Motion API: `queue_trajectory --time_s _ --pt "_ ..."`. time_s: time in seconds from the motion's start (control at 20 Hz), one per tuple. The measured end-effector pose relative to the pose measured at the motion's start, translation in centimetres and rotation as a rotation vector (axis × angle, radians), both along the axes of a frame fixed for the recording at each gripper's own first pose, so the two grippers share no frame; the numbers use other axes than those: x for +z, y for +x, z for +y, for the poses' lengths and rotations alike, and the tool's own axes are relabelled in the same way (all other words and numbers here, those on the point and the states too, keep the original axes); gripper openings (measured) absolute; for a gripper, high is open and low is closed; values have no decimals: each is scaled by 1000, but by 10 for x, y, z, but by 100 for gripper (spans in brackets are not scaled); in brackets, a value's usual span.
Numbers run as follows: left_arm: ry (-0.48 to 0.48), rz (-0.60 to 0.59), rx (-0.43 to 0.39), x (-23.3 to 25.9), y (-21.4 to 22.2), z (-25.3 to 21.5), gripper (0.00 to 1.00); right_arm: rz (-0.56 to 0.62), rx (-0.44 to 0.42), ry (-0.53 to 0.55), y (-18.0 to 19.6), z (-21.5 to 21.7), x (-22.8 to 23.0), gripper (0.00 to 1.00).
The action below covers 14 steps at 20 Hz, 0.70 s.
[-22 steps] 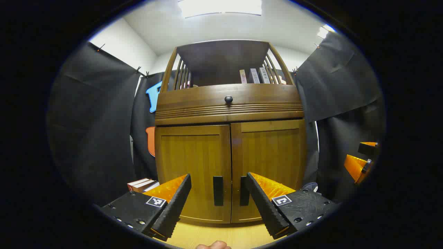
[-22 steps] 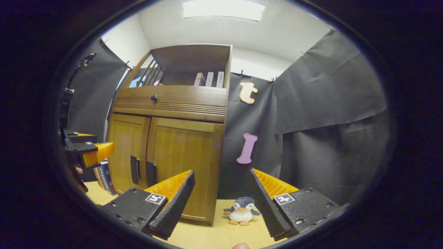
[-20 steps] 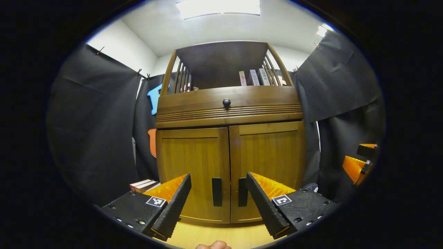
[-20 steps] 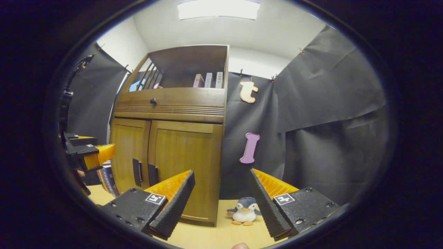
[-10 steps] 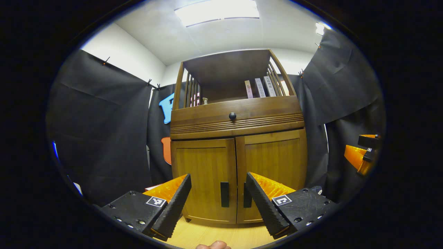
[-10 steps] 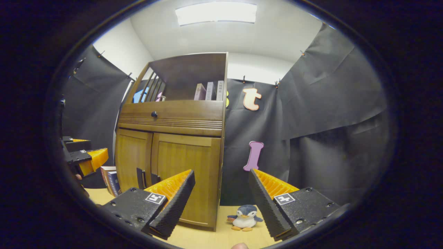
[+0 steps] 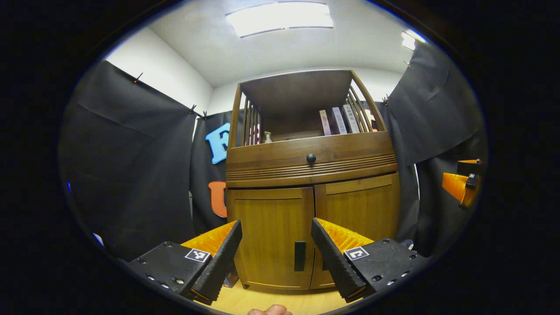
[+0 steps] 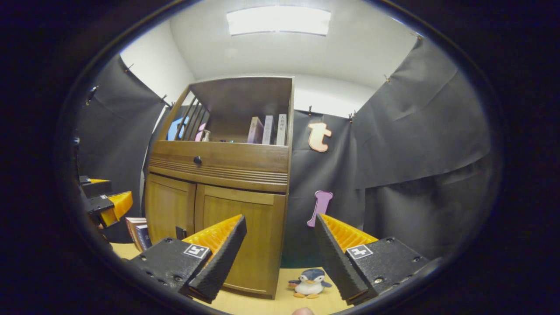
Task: Open the right door of the double-door shoe cabinet with the right hand, and open the left door with the left hand.
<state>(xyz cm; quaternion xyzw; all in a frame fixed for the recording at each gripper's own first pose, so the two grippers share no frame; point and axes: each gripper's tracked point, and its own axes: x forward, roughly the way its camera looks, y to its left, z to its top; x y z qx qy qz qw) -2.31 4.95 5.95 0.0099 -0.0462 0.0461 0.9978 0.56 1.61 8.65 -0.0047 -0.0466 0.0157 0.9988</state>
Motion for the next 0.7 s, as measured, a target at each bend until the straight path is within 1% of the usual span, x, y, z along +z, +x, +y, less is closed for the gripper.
queue_trajectory --time_s 0.05,0.1,0.15,0.2,0.25,0.3,0.35,0.4,0.5,0.7 --pt "-9 7 -21 -1 5 2 95 5 -7 -3 1 5 -2 100" --pt "-16 14 -37 -1 10 7 100 4 -16 -9 2 10 -1 99" --pt "-25 19 -49 -1 14 12 95 5 -24 -15 4 14 -1 99" --pt "-33 27 -63 -2 20 15 95 3 -34 -19 5 18 -1 99" --pt "-33 41 -69 -5 25 20 100 11 -41 -21 7 21 -5 99" --pt "-29 54 -68 -9 28 26 95 26 -38 -26 10 27 -10 100" --pt "-25 65 -69 -13 32 31 100 41 -42 -32 13 32 -15 99" --pt "-23 72 -71 -17 35 36 95 54 -45 -35 16 36 -19 100" --pt "-27 76 -76 -22 42 43 95 57 -54 -24 21 41 -21 99" --pt "-23 86 -91 -29 54 50 95 96 -54 -16 35 57 -41 99"
